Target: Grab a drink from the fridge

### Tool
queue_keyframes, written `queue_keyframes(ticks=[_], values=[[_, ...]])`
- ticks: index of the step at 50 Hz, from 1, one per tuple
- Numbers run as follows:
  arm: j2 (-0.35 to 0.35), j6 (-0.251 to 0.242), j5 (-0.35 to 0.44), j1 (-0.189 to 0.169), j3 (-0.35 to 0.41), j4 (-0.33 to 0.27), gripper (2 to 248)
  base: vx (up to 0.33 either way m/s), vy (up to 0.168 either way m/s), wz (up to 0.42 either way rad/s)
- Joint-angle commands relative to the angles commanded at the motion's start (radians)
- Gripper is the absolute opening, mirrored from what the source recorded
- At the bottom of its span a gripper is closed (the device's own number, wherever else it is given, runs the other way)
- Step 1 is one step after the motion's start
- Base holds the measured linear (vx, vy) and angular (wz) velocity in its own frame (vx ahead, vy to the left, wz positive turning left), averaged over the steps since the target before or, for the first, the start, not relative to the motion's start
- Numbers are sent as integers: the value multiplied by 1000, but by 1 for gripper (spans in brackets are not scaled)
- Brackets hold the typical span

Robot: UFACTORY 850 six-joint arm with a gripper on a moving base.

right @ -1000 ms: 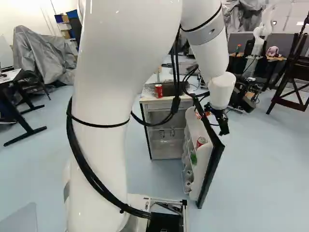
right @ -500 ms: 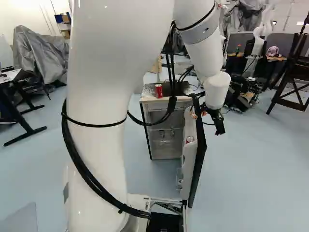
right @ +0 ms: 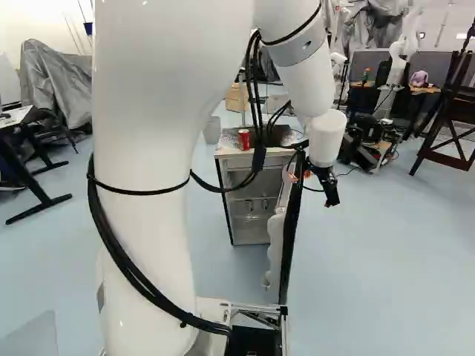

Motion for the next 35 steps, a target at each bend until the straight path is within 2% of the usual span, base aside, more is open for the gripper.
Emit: queue_keyframes(ticks=[35], values=[[41, 0, 0, 42, 53, 0, 247, 0, 0, 0]])
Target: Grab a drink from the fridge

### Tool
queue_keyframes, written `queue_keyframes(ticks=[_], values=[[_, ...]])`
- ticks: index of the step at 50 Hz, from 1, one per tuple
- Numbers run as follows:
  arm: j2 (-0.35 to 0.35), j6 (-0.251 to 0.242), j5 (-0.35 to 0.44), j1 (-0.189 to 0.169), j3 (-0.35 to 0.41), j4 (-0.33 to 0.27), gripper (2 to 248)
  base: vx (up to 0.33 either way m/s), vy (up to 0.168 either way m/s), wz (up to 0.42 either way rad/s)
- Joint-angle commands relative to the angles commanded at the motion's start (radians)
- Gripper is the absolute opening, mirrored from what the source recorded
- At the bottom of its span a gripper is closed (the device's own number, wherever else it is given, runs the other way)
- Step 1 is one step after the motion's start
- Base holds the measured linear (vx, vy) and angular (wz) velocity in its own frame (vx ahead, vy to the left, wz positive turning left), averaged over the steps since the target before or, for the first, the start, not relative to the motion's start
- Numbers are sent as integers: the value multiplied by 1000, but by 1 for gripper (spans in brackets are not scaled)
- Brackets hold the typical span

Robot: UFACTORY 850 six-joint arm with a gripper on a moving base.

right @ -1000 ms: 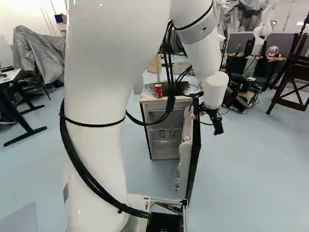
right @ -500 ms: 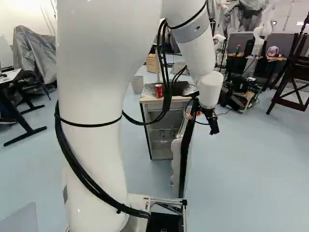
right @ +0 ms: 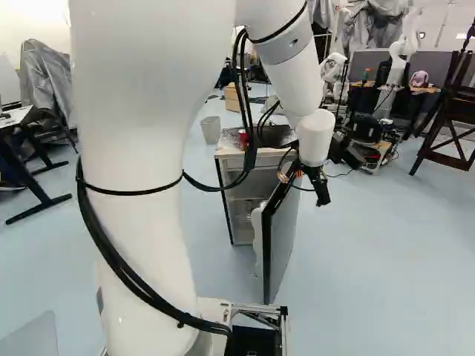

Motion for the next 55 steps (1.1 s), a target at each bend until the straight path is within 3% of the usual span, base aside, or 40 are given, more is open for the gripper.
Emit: queue_keyframes(ticks=[55], values=[[60, 0, 0, 72, 75, 0, 247, 0, 0, 0]])
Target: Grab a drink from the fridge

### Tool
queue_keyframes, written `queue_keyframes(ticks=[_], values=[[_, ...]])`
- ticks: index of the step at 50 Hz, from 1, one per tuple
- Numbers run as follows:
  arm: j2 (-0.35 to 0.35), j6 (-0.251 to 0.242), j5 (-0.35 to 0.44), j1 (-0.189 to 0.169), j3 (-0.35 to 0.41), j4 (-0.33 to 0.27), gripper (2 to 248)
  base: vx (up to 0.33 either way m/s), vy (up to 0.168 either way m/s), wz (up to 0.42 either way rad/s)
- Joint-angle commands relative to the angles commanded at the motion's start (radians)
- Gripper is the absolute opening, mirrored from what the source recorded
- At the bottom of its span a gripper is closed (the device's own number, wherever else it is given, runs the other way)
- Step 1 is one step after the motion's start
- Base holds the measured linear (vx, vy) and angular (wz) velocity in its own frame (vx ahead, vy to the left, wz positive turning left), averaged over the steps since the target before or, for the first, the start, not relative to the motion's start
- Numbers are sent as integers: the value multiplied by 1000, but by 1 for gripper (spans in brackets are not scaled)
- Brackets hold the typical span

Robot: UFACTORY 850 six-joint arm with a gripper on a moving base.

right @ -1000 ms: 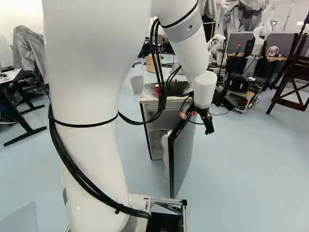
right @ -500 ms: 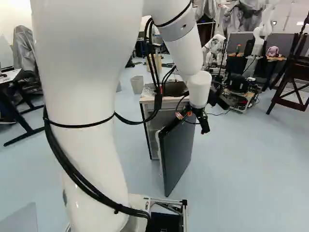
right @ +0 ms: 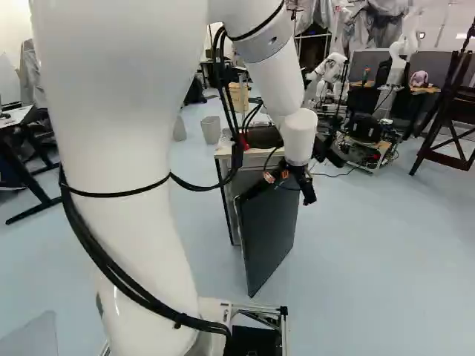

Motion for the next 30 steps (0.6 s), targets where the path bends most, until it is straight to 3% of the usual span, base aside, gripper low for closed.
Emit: queue_keyframes(ticks=[30], values=[[28, 0, 0, 46, 35, 0, 247, 0, 0, 0]])
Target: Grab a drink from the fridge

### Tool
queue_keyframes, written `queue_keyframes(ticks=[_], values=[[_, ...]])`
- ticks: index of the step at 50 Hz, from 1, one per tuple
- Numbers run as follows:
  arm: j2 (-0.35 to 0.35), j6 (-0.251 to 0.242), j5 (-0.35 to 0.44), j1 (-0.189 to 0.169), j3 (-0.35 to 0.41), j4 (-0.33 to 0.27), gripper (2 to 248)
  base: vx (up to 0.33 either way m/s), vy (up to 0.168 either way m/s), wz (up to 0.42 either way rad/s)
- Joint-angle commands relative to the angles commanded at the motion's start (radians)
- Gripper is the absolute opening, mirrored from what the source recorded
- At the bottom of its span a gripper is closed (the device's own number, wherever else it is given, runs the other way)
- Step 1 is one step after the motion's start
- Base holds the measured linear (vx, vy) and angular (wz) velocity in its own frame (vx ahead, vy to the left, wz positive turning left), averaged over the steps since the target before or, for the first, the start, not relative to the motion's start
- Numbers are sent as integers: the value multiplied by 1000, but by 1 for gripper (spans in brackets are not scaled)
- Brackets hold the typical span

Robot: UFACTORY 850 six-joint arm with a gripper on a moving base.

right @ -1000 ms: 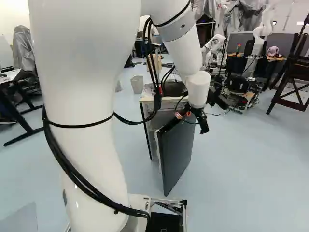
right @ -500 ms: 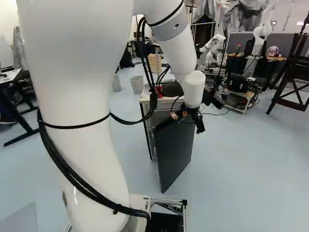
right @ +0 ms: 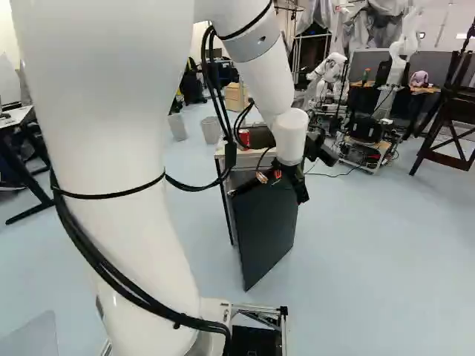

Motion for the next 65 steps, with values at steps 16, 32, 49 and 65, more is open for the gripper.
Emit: queue_keyframes(ticks=[16, 32, 49, 65], values=[[9, 0, 0, 31, 11, 0, 247, 0, 0, 0], [13, 0, 0, 66, 15, 0, 247, 0, 0, 0], [15, 0, 0, 103, 18, 0, 247, 0, 0, 0], [16, 0, 0, 138, 20, 0, 247, 0, 0, 0]])
